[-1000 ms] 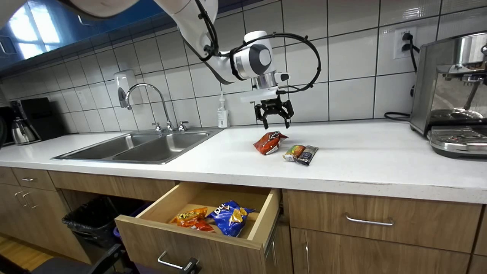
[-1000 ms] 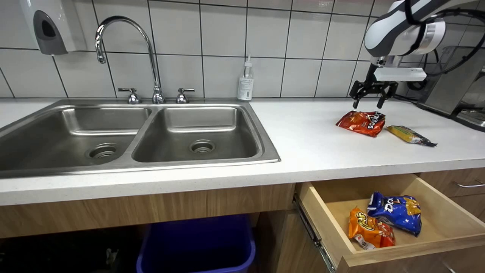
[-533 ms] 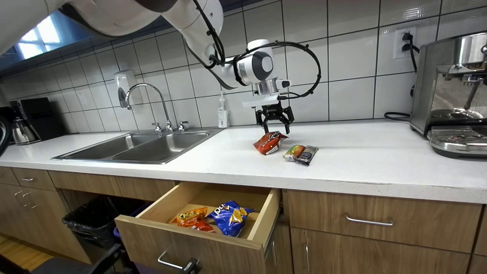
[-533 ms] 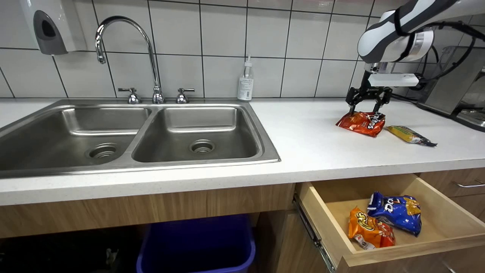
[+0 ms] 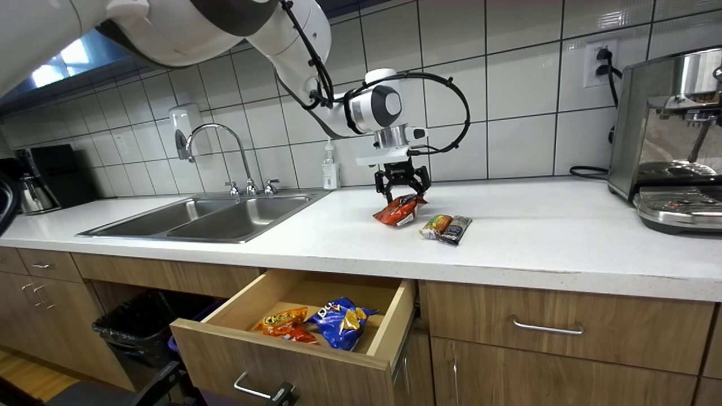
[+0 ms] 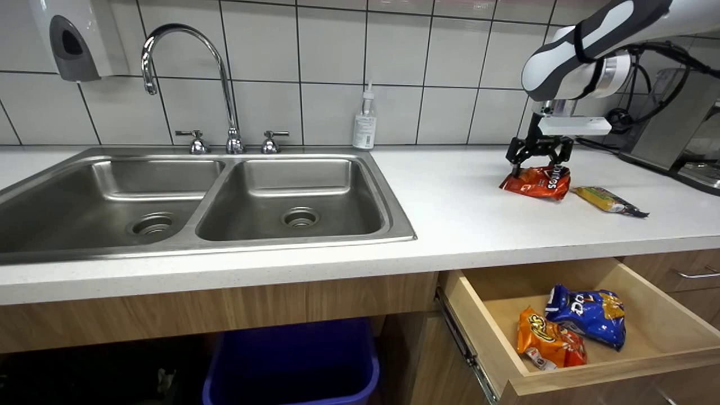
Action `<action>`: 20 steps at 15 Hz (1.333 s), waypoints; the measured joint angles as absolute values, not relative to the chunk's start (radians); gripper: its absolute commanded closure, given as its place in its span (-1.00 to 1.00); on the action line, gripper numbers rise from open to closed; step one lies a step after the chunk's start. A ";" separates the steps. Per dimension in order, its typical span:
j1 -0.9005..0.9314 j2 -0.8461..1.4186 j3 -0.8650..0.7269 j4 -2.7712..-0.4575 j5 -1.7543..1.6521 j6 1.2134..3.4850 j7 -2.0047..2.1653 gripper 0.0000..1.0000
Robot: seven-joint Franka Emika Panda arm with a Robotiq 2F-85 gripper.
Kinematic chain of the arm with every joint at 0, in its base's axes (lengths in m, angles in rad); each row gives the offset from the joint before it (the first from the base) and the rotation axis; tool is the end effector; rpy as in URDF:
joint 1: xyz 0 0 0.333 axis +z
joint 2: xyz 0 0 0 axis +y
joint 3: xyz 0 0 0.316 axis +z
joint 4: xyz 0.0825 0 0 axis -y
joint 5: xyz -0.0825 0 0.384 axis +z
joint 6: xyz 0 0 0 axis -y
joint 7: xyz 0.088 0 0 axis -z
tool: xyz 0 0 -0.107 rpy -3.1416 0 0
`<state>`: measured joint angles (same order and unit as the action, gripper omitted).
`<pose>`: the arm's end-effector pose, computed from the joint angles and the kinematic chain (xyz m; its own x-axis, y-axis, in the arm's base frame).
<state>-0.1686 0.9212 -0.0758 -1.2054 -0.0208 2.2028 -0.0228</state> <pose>0.7482 -0.1703 0.2272 0.9820 -0.1734 0.0747 -0.1792 -0.9806 0.0797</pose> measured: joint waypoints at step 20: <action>-0.086 0.834 -0.076 -1.389 -0.021 2.280 0.022 -1.00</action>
